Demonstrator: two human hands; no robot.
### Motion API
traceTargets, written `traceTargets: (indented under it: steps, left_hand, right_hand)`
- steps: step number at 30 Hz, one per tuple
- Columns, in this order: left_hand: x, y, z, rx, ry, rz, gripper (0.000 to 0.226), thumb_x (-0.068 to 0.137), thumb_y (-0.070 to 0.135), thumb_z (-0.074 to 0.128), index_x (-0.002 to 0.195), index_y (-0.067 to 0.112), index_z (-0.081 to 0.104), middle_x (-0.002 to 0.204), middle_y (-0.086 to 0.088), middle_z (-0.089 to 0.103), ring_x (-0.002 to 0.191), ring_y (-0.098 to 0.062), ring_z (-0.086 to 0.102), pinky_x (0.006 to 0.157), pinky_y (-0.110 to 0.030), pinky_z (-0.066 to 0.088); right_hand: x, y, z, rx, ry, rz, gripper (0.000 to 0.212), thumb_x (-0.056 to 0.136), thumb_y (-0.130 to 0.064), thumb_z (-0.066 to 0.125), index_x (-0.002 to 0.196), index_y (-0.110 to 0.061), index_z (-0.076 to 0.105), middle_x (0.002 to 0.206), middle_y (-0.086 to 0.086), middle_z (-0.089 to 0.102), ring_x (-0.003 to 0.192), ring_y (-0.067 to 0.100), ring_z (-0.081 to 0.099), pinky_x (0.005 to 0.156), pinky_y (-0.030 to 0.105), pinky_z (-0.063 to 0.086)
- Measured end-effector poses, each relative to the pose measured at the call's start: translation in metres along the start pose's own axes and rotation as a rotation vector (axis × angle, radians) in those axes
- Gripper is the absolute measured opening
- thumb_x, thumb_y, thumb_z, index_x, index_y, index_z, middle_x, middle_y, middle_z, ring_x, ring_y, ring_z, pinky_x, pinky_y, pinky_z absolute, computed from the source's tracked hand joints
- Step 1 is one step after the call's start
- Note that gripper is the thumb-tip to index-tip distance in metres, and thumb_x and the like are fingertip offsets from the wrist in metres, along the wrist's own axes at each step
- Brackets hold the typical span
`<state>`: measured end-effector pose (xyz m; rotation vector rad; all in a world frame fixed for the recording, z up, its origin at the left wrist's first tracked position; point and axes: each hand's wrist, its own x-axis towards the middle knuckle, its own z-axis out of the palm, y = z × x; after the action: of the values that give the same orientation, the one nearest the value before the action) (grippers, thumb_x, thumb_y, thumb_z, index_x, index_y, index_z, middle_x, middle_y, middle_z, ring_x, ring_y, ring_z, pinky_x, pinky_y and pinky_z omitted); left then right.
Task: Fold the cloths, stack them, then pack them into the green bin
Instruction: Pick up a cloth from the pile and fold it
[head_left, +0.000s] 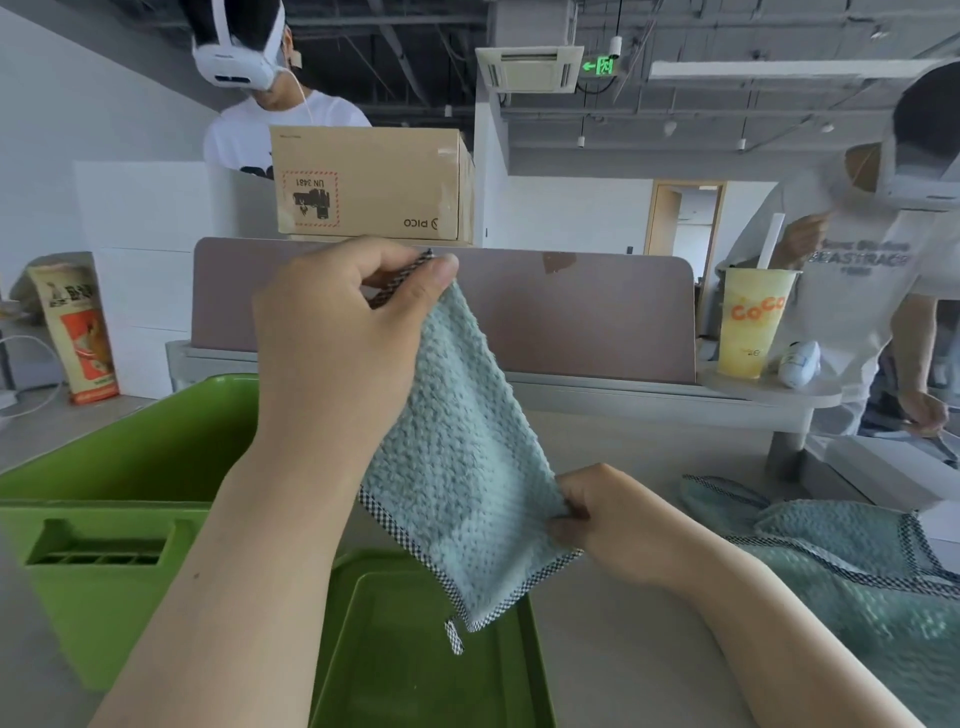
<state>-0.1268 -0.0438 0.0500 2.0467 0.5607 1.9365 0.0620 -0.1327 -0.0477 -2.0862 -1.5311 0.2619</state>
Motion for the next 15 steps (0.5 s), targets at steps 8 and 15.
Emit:
traceTargets:
  steps: [8,15]
  left_hand:
    - [-0.001,-0.004,0.003,-0.053,-0.056,-0.008,0.007,0.083,0.038,0.068,0.083,0.032,0.071,0.063,0.032,0.055,0.065,0.017,0.055,0.060,0.001,0.037]
    - [-0.003,0.004,0.008,-0.238,-0.291,-0.053,0.009,0.077,0.040,0.071,0.070,0.040,0.067,0.068,0.033,0.066,0.068,0.007,0.061,0.059,-0.005,0.042]
  right_hand:
    - [-0.009,0.003,-0.013,-0.059,-0.092,-0.035,0.008,0.084,-0.026,0.063,0.089,-0.021,0.062,0.089,-0.006,0.071,0.091,0.018,0.068,0.081,0.029,0.052]
    - [-0.035,-0.060,-0.035,0.587,0.011,-0.305,0.030,0.083,-0.024,0.067,0.106,-0.005,0.067,0.106,0.009,0.074,0.099,0.025,0.070,0.090,0.043,0.055]
